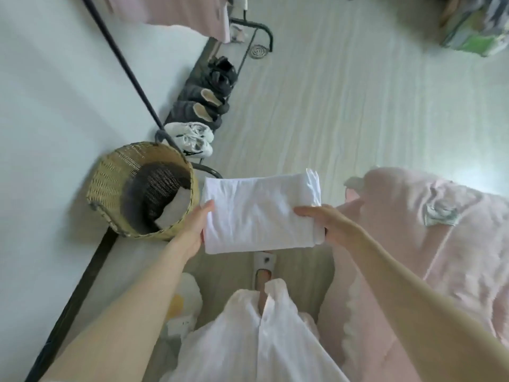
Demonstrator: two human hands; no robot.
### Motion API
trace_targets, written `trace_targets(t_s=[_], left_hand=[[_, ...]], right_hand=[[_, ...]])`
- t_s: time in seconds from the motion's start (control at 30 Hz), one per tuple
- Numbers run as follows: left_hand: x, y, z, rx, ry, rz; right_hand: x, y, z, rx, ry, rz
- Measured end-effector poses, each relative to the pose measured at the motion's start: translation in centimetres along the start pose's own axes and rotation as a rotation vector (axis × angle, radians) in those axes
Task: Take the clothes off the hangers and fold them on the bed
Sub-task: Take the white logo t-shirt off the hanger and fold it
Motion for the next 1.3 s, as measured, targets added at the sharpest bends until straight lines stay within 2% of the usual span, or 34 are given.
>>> trace_targets(t_s=[0.1,0.2,0.33,0.4,0.5,0.63,0.87,1.0,1.07,1.17,1.3], left_hand=[[-5.6,2.7,1.2,0.003,-0.103,0.152],[-10.4,5.2,1.5,-0.015,-0.109,0.374],[-14.9,8.3,2.1,0.027,-0.082,0.540],[-17.0,9.3,1.4,0.000,-0.049,0.635],[-20.1,10.9,-0.4,-0.094,-0.004,0.749],[-22.6,14.2,-1.8,-0.192,0.016,0.758],[-26.1,24.2,-2.7,-0.154,0.047,0.761],[-27.5,32.5,-5.5,-0.213,0.200,0.780],[-28.5,37.6,-7.7,-0.240,0.227,0.793],[-28.9,44.0,-12.3,-0.305,0.072,0.801],[-28.4,51.3,-18.6,-0.426,0.027,0.824]], right_hand=[[6.7,3.0,-4.2,0.008,-0.142,-0.107],[12.5,5.9,-7.7,0.017,-0.280,-0.195],[19.4,8.8,-11.2,0.015,-0.373,-0.285],[22.9,9.7,-12.0,0.012,-0.417,-0.353],[27.7,11.5,-12.3,-0.015,-0.529,-0.356],[33.6,14.0,-12.3,-0.002,-0.622,-0.371],[44.4,23.1,-11.3,-0.075,-0.827,-0.296],[50.1,31.2,-8.6,-0.147,-0.924,-0.248],[52.9,36.3,-6.9,-0.174,-0.962,-0.226],[56.1,43.1,-4.1,-0.220,-1.034,-0.234],[58.9,51.5,0.2,-0.231,-1.140,-0.222]])
Point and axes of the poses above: each hand's wrist, its own y-axis towards the middle knuckle, its own x-axis out of the palm, z = x × y, the point moved 9 cm from there along y, towards the middle knuckle, and after that the axes turned 9 degrees about z, right-handed, at the moved point
